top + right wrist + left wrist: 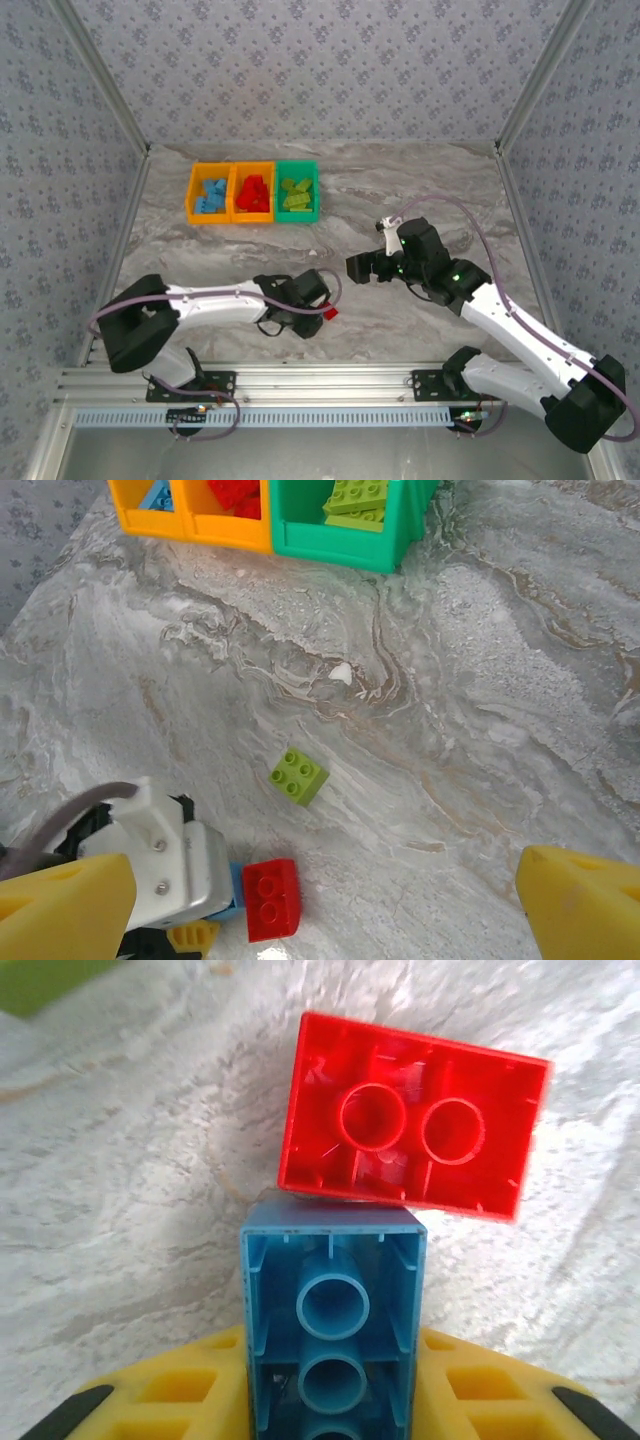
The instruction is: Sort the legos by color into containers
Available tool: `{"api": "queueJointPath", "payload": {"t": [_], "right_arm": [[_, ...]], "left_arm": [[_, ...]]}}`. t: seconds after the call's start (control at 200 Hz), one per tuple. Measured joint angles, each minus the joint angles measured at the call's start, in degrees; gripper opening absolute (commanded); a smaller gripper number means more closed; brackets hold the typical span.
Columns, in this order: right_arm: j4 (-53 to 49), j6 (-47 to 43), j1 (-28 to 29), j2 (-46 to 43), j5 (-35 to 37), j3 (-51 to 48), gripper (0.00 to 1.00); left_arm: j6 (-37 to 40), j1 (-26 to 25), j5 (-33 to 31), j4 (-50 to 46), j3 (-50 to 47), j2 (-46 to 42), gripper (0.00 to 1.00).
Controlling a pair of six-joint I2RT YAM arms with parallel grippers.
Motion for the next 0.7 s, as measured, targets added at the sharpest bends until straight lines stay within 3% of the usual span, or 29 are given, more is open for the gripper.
{"api": "queueJointPath", "payload": {"t": [0.135,0.31,0.475,0.7], "right_arm": [[0.0,0.5,0.0,0.0,-1.6,0.0,1.0],[2.7,1.9,0.0,0.8,-5.2,0.0,1.0],[6.3,3.5,1.3,4.8,-9.0,0.2,1.0],[6.0,3.9,5.0,9.7,-10.2,1.3,1.0]], "left_arm": [[0.3,3.8,-1.0,-0.4,-0.3,-11.1,0.29],[2.6,17.9,-4.8,-0.6,3.6,-19.8,0.29],[6.0,30.8,-9.8,1.9,9.3,-16.8,0.29],[8.2,46.6,-11.7,7.5,16.5,-3.2,0.29]]}}
